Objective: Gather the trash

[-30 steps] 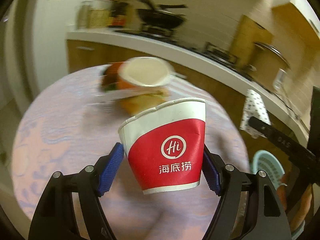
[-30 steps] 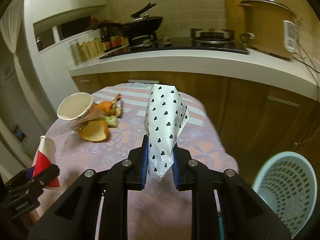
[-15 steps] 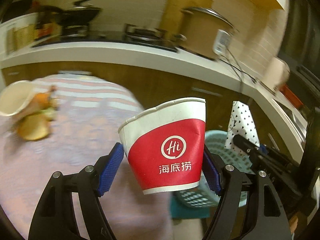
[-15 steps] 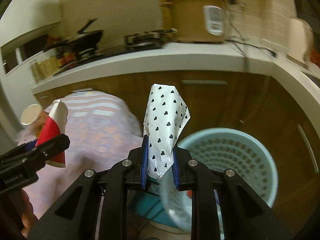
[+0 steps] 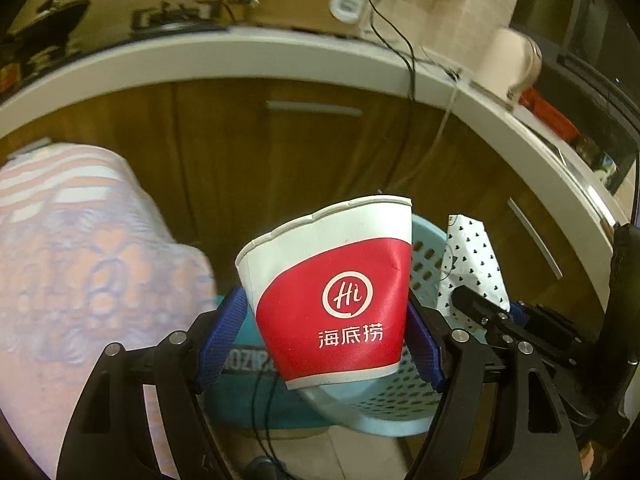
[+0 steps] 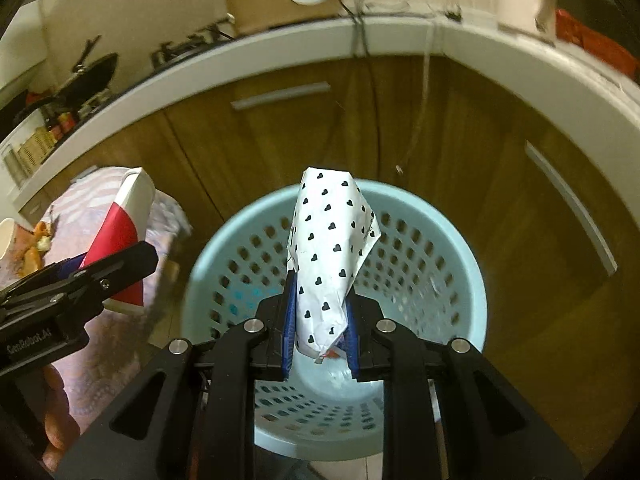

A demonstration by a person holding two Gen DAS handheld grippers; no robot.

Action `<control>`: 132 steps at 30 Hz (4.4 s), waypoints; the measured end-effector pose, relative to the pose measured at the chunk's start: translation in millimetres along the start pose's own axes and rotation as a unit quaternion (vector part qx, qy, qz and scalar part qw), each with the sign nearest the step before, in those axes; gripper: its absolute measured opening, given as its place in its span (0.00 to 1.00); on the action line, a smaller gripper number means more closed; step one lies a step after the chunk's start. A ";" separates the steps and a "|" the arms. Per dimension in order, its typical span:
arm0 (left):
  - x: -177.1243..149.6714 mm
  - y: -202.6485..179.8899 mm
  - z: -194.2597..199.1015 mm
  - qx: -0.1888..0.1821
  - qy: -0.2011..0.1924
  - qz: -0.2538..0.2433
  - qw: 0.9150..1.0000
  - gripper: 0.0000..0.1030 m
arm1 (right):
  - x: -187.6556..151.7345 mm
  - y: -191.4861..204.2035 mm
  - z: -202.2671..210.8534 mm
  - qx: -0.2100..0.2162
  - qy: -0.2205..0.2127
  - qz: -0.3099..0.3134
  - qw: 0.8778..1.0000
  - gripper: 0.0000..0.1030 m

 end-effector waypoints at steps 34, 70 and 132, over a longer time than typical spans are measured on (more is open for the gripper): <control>-5.7 48.9 61.6 -0.011 -0.048 0.056 0.997 0.77 | 6.3 46.1 11.2 0.048 0.011 0.019 0.999 0.47; -127.9 316.2 281.2 0.227 -0.161 0.291 0.915 0.74 | -34.7 462.6 2.7 0.261 0.013 0.315 0.912 0.43; -189.2 220.0 207.7 0.094 -0.026 0.259 0.961 0.59 | -62.4 291.0 -11.5 0.215 0.023 0.246 0.945 0.04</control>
Point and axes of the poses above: each gripper's, at about its wrist camera, not at the fingertips, and z roughly against the way its jaws point, y to its left, x to its top, the point moved 2 cm from there along -z, roughly the way its jaws point, and after that the axes turned 8 degrees about -z, right-handed, at the moved point
